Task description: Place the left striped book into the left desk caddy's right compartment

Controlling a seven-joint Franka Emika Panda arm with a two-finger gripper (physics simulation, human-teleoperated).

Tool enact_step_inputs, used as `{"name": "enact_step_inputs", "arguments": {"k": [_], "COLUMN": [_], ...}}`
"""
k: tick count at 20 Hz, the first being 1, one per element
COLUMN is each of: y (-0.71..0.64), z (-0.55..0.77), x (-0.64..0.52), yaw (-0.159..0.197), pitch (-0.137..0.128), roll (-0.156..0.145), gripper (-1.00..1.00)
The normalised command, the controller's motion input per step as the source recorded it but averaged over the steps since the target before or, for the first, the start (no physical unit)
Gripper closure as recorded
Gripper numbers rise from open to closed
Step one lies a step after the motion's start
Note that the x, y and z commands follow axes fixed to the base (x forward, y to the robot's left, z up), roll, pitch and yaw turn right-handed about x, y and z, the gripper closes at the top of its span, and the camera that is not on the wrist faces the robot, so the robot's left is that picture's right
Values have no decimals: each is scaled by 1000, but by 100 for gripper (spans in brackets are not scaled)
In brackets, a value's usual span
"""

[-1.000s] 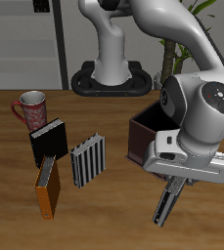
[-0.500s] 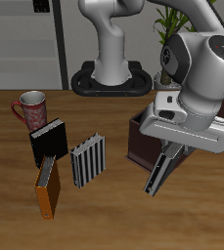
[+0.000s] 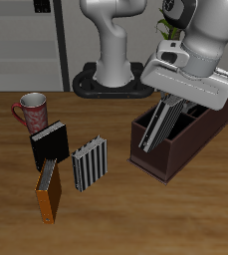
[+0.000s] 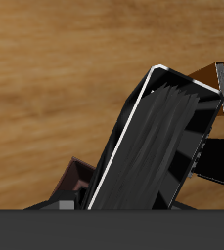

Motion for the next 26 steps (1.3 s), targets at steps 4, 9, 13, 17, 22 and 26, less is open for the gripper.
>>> {"name": "enact_step_inputs", "arguments": {"k": [4,9,13,17,22,26], "y": [20,155,167,197,175,219], "z": [298,224,117,-18,-107,-42], "x": [-521,-602,-529,-459,-228,-191], "yaw": [-26,8,-11,-18,-37,-23], "pitch": [-54,-51,-48,-17,24,0], "roll": [-8,-12,0,-23,-24,-6], "gripper": [100,100,100,100,100,100]}}
